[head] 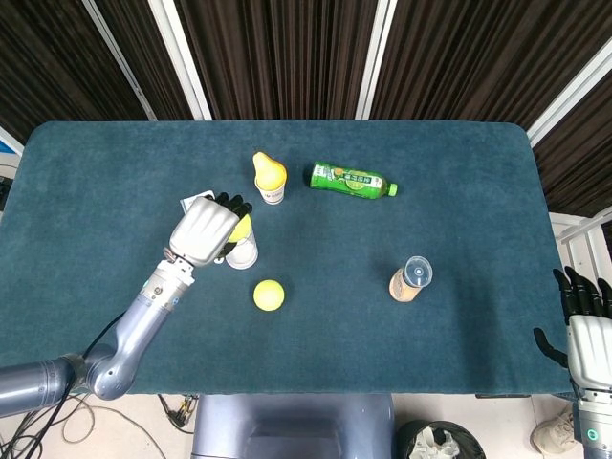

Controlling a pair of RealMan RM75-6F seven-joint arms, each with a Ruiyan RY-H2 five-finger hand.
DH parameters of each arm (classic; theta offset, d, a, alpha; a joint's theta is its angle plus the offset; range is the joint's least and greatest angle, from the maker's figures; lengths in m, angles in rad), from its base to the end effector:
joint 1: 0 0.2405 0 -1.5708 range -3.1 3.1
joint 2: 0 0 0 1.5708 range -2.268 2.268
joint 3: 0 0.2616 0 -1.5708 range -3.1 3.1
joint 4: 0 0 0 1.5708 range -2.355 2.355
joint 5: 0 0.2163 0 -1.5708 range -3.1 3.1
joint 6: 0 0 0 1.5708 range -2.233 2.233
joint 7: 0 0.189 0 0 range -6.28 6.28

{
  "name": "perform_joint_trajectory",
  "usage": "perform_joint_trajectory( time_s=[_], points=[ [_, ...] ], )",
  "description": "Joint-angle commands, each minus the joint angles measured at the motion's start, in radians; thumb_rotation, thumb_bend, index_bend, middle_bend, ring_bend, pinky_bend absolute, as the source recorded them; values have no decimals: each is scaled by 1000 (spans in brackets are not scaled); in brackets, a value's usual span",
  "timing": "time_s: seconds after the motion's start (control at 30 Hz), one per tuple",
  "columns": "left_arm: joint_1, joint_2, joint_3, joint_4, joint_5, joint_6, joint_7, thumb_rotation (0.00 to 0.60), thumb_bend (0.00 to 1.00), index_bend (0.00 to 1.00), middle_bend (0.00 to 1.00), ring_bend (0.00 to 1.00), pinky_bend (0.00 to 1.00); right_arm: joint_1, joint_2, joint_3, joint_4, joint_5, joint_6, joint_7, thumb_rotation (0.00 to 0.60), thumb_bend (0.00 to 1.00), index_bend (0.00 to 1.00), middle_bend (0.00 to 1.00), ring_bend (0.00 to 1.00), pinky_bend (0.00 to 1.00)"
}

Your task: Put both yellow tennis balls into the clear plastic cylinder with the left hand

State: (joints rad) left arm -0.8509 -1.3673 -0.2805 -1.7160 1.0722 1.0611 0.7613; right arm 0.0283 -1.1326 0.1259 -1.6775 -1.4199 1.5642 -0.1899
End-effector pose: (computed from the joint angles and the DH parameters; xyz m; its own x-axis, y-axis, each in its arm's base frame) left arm -0.0551 0.4070 0.0414 0.6511 -0.0986 0.7526 0.6422 -0.4569 -0.6155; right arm -0.3177 -0.2220 0.1779 0.4909 0.1045 0.8649 -0.8689 0.1313 0.4773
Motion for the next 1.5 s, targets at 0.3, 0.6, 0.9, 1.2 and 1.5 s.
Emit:
perform_joint_trajectory(
  time_s=[0.3,0.6,0.9,1.2,1.5],
  points=[
    [-30,-37,13,30,-86,24,47,600,156,388,360,337,606,-2,7,3,-1,3,2,9,600,340,81,79,110,61],
    [-50,-37,9,-22,-209,71,130,600,0,309,220,166,381,-3,8,4,-2,4,6,10,600,340,81,79,110,61],
    [-54,-14,17,-91,-165,144,147,600,0,300,209,146,285,-4,-1,7,-3,2,15,2,600,340,81,79,110,61],
    [-28,40,68,-186,22,128,23,600,0,292,208,145,277,-2,-5,8,-3,5,13,-3,600,340,81,79,110,61],
    [-37,94,118,-251,62,-5,-90,600,0,284,195,133,276,-4,-10,14,-9,9,22,-7,600,340,81,79,110,61]
  ],
)
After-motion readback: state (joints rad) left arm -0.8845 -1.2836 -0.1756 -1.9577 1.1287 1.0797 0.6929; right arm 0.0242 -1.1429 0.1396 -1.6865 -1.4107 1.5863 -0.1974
